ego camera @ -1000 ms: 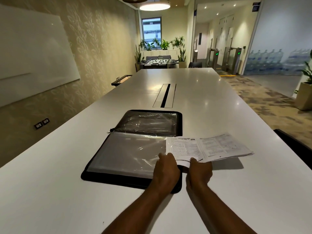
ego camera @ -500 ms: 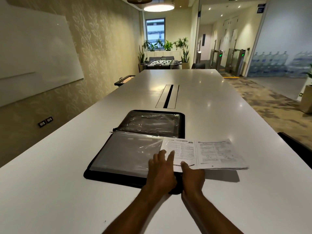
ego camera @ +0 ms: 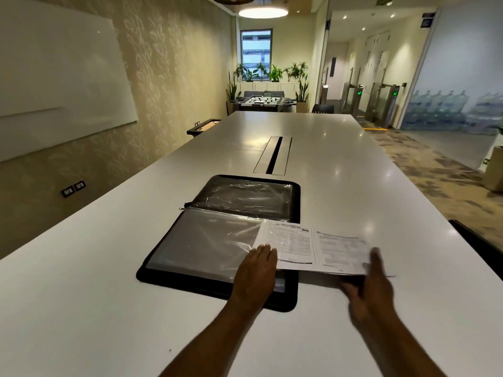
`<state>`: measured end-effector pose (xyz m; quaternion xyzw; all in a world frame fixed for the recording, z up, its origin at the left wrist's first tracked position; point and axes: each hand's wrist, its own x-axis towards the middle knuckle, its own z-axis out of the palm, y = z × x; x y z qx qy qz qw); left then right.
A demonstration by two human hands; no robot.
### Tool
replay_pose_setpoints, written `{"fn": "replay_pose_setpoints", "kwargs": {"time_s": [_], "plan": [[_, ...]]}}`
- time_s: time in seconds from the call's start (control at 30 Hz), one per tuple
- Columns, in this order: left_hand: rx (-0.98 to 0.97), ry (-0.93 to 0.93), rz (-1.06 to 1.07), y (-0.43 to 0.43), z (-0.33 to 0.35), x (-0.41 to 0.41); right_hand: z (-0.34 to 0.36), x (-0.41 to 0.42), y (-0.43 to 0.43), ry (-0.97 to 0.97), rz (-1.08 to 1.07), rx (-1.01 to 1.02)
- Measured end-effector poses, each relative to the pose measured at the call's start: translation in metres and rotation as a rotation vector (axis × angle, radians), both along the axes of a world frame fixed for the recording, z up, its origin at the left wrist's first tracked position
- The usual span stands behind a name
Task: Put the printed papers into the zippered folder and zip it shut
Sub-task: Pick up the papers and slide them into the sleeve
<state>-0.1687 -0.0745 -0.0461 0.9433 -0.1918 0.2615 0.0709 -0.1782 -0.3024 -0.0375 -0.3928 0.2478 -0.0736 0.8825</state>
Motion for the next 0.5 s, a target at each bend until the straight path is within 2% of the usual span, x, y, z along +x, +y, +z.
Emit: {"fn": "replay_pose_setpoints", "kwargs": {"time_s": [0.07, 0.1, 0.3, 0.5], "plan": [[-0.006, -0.017, -0.001, 0.002, -0.002, 0.001, 0.004, 0.003, -0.047, 0.029, 0.033, 0.179], [-0.008, -0.015, -0.002, 0.001, -0.002, 0.0, 0.007, 0.003, -0.064, 0.075, 0.095, 0.202], [0.019, 0.008, -0.04, 0.001, -0.003, -0.002, 0.018, 0.012, -0.079, 0.268, 0.362, -0.209], [-0.02, -0.058, -0.093, -0.005, -0.004, 0.0, 0.023, 0.026, -0.042, 0.32, 0.539, -0.305]]}}
